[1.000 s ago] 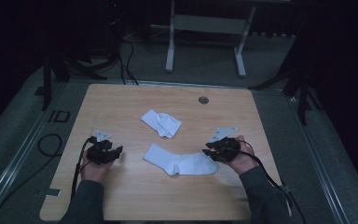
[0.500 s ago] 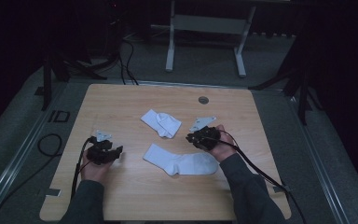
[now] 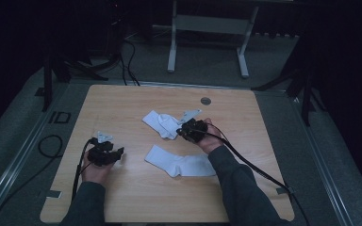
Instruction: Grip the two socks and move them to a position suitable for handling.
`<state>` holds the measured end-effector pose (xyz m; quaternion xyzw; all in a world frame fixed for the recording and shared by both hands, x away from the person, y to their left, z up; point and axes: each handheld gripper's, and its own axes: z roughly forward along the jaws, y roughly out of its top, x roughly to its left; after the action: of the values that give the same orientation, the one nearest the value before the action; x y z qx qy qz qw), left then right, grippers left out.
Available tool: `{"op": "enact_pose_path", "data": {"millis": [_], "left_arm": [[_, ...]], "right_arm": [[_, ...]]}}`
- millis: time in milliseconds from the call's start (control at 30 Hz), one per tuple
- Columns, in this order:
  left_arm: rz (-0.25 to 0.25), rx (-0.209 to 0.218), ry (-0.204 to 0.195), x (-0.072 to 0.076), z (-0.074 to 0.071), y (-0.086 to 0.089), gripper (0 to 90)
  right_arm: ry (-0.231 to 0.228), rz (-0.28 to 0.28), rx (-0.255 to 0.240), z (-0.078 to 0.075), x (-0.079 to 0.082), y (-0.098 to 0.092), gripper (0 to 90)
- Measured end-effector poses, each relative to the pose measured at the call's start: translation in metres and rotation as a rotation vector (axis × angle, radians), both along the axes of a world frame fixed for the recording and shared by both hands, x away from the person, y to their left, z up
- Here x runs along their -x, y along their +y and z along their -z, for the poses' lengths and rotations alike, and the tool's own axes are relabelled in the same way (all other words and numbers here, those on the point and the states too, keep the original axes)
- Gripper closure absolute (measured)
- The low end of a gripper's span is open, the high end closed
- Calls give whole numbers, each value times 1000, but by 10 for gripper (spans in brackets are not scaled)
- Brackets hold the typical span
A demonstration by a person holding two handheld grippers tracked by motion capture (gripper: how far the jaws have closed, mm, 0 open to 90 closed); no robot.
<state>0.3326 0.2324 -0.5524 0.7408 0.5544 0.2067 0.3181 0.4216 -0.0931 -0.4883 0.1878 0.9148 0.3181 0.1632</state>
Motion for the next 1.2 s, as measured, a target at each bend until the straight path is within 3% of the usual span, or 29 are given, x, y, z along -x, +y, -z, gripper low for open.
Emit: {"op": "enact_pose_path", "data": {"millis": [433, 633, 1000, 1200], "left_arm": [[3, -1, 6, 0, 0, 0, 508], [2, -1, 5, 0, 0, 0, 508], [-2, -6, 3, 0, 0, 1, 507], [-2, -7, 3, 0, 0, 1, 507]], "right_arm": [[35, 95, 10, 33, -29, 12, 897], [35, 83, 5, 36, -33, 24, 897], [118, 90, 60, 54, -40, 26, 898], [109, 38, 157, 49, -30, 19, 898]]}}
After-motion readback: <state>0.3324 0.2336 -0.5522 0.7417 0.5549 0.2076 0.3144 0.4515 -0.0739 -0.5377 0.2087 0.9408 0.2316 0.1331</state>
